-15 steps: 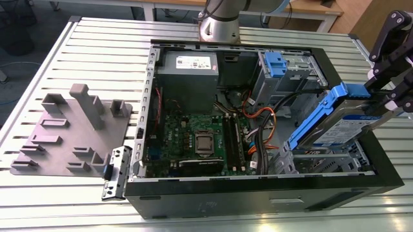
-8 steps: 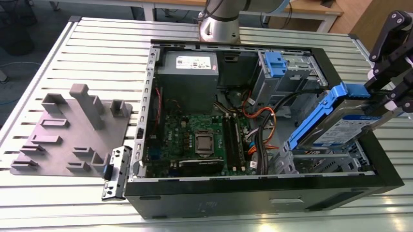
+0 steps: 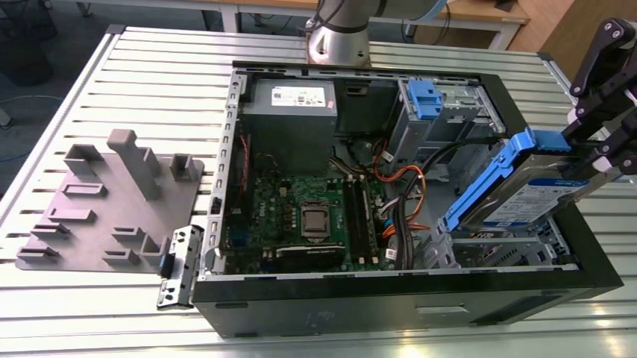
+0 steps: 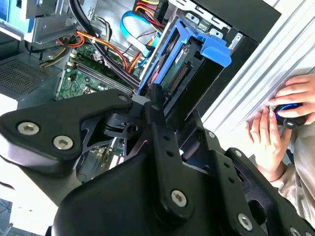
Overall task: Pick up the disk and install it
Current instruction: 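Insert the disk into the insertion slot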
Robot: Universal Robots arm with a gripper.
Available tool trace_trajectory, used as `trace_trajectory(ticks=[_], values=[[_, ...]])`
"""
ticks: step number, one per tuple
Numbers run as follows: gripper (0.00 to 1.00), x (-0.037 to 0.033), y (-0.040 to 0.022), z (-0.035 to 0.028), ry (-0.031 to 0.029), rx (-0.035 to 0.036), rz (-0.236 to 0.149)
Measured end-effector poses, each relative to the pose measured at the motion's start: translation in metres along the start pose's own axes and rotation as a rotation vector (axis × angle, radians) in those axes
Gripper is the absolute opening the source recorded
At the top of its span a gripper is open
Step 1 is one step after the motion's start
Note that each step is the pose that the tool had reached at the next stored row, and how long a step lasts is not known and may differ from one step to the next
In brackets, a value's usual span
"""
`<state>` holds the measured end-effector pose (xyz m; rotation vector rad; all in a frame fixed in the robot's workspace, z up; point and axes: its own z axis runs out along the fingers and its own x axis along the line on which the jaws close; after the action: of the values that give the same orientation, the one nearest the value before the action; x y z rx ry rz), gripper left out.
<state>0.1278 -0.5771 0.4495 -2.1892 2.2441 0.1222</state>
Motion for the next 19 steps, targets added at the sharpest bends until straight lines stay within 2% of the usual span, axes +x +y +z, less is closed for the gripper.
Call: trace_trajectory(ticks=[15,19], values=[[0.35,0.0007,0.0009,0.001,-0.0002,0.0016,0.0],[0.35,0.001,0.0008,0.0043,-0.0005,0.0015,-0.001]])
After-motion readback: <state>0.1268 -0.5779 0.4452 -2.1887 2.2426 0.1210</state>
